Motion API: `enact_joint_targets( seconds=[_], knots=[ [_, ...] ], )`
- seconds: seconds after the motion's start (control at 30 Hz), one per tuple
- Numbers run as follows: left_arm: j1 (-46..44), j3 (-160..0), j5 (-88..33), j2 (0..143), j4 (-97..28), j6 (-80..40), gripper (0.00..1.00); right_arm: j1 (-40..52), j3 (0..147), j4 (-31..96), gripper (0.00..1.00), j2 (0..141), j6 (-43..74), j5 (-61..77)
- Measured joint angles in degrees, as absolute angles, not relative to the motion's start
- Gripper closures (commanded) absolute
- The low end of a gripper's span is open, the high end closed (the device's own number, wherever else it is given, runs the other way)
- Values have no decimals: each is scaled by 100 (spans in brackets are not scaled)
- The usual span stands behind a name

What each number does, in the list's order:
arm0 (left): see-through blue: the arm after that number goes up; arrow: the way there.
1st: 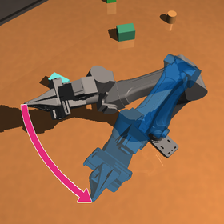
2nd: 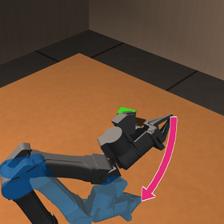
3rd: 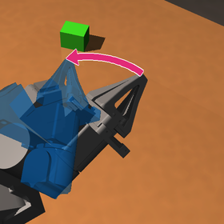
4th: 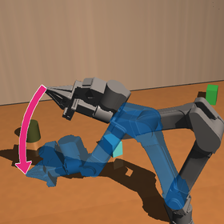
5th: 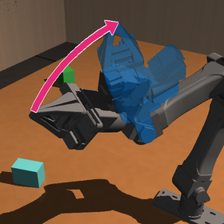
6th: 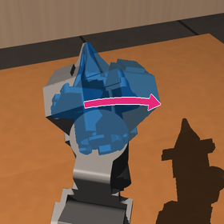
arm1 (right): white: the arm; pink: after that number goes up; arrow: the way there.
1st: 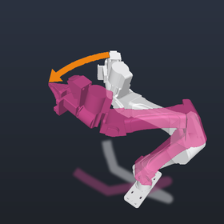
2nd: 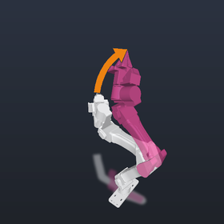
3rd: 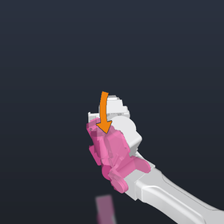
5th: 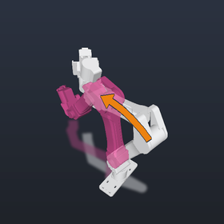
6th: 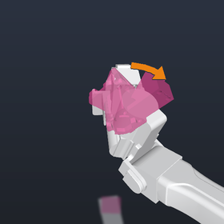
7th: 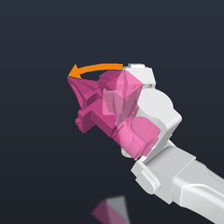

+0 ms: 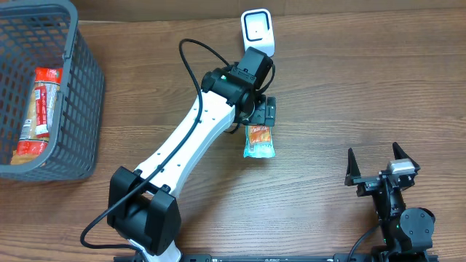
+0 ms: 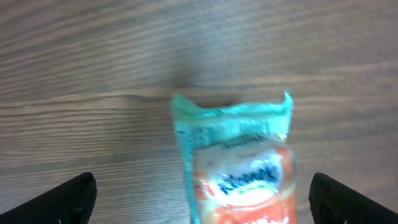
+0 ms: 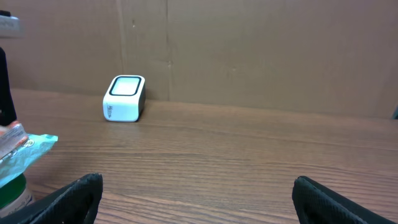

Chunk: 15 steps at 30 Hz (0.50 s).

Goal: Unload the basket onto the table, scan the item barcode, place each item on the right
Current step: 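Lower the packet onto the table and open the left gripper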

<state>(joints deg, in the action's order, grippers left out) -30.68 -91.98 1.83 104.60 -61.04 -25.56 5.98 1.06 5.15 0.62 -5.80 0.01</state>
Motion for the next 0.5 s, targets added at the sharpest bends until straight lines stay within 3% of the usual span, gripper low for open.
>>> enact_joint_targets(
  seconds=[0.27, 0.4, 0.5],
  knots=[
    [-3065, -9144, -91, 10460, -6075, -2333, 2, 598, 106, 515, 0, 62, -578, 1],
    [-3065, -9144, -119, 10460, -6077, -2331, 16, 598, 106, 517, 0, 62, -580, 1],
    [-3065, -9144, -145, 10460, -6064, -2268, 17, 598, 106, 515, 0, 62, -578, -1]
  ],
)
